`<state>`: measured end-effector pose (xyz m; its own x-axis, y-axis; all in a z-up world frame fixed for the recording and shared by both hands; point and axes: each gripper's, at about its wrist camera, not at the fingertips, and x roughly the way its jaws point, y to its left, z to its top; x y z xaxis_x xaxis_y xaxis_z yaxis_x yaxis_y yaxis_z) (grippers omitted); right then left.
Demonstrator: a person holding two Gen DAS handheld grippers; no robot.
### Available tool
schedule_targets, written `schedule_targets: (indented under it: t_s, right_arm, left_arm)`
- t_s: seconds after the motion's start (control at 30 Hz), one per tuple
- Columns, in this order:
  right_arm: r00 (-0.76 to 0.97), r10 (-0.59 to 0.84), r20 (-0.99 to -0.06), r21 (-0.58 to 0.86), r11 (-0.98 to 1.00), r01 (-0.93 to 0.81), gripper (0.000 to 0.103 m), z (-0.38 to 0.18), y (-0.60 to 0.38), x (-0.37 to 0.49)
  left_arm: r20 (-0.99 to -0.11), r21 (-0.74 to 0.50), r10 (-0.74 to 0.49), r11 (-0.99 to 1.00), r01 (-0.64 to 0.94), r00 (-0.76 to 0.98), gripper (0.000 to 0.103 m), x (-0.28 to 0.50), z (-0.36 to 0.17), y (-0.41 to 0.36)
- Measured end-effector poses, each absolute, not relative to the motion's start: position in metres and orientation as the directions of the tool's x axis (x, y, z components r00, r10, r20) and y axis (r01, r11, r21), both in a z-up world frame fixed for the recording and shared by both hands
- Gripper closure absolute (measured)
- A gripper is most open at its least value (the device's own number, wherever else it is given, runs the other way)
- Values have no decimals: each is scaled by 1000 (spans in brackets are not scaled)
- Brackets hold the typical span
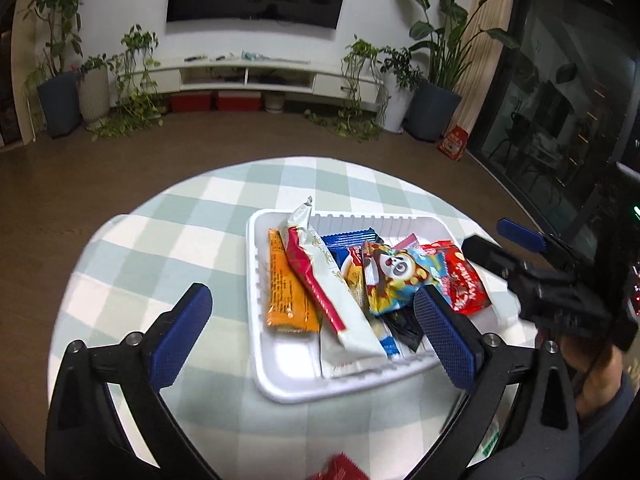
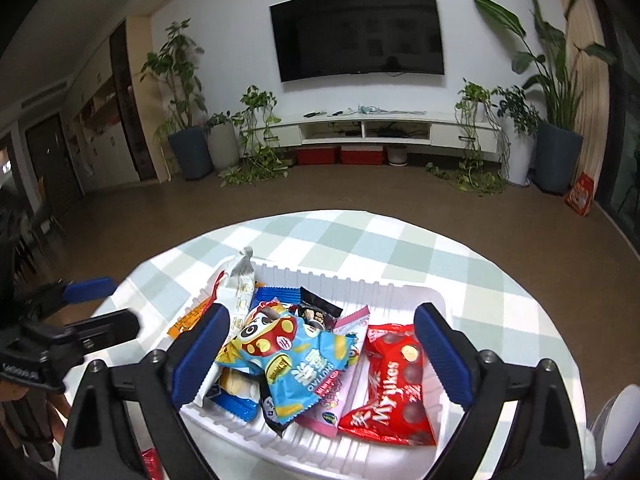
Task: Organize snacks
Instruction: 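Move both tools back toward the remaining snacks on the table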
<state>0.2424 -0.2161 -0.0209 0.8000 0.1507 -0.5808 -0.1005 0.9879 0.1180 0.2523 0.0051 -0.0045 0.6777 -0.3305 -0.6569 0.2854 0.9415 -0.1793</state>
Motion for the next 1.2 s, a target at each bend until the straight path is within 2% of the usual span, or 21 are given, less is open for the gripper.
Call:
schedule_targets:
  t_s: [0.17,0.3,0.37,0.53,0.77,1.07,1.1,1.17,1.2]
  right_arm:
    - [807,140,-573,118,989,-88,7,-14,-222,230]
    - [812,143,-566,106,989,-100,7,-8,-220,214]
    - [811,129,-571,85,992,-98,7,-8,-218,205]
    - [770,114,-627,80,993,-82,8,-19,-217,177]
    - [772,118,-625,108,992,-64,9,-32,-214,131]
    - [745,98,-659,98,994,-44,15,-43,-219,118]
    - [744,99,-660,99,994,-45,15,-43,-219,118]
    - [742,99,-663,97,994,-46,15,-44,-218,118]
    - [739,97,-666,93,995,-46,15,-44,-218,118]
  left_arm:
    - [-601,-148,-326,943,299,730,1,203,7,16]
    - [-681,-224,-360,932,287,637,1,168,-2,25]
    - [-684,-195,-349,934,300,641,1,144,-6,24]
    - [-758,-100,-304,929,357,577,1,91,-36,10]
    - [-792,19,-203,934,357,575,1,46,-67,-9]
    - [-830,-1,-206,930,369,518,2,51,-87,-20]
    - [-833,-11,-210,931,365,512,3,52,-89,-20]
    - [-833,-30,-227,929,369,505,19,55,-90,-20]
    - [-834,-37,-234,927,373,499,22,56,-91,-20]
